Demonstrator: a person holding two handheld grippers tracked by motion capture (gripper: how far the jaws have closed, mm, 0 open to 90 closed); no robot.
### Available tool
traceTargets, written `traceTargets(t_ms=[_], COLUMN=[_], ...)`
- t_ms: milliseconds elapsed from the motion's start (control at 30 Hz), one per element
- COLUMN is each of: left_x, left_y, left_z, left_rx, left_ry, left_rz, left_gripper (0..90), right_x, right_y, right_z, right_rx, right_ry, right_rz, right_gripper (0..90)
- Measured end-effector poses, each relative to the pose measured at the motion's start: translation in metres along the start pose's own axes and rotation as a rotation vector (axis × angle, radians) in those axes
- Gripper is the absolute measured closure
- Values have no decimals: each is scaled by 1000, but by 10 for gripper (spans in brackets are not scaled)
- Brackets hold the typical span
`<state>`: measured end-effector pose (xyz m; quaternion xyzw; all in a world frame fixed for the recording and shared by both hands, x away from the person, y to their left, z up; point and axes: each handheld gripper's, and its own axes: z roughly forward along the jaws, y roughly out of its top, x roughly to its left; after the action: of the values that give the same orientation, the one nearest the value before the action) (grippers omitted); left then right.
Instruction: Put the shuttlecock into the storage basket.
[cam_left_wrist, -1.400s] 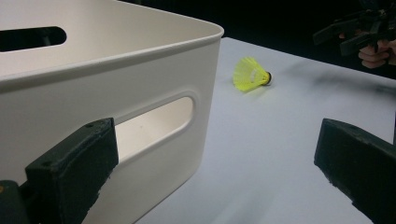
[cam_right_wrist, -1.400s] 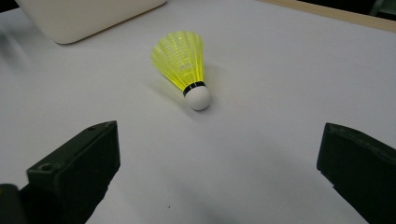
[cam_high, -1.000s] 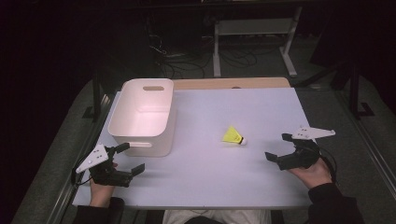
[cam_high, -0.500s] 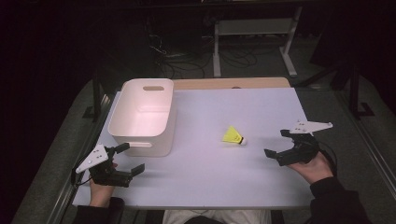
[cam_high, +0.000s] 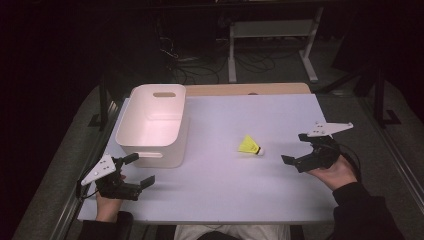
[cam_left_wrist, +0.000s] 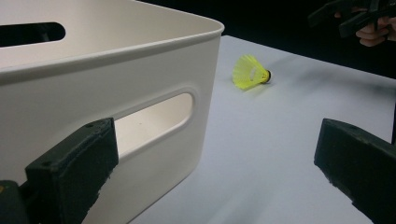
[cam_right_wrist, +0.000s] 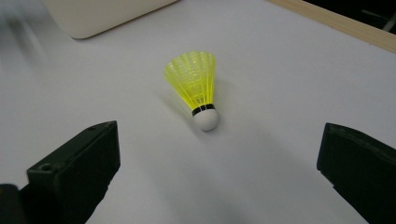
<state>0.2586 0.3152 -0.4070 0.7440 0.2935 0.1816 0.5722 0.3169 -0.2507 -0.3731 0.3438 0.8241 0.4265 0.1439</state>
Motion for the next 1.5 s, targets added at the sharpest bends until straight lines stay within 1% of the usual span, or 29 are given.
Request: traceTargets(t_ms=[100, 367, 700, 900, 1000, 1133, 1400, 1500], left_x=[0, 0, 0, 0, 0, 0, 0, 0], left_y=[0, 0, 0, 0, 0, 0, 0, 0], left_z=[0, 0, 0, 0, 0, -1, 0, 0], left_rx=[0, -1, -1, 1, 1, 3, 5, 6], left_ry=[0, 0, 0, -1, -1, -2, -3, -4], left_rz=[0, 1, -1, 1, 1, 1, 2, 2], left_gripper=[0, 0, 0, 0, 0, 0, 0, 0], right_x=[-1, -3, -6, -8, -8, -7, -9, -11], right_y=[3, 14, 26, 32, 35, 39, 44, 46], right_z=[1, 7, 10, 14, 16, 20, 26, 29], right_rx=[19, 44, 66, 89, 97, 101, 122, 127], right_ry=[0, 14, 28, 34, 40, 49, 57, 62], right_rz=[-9, -27, -48, -59, -60, -73, -79, -74], right_gripper=[0, 0, 0, 0, 0, 0, 0, 0])
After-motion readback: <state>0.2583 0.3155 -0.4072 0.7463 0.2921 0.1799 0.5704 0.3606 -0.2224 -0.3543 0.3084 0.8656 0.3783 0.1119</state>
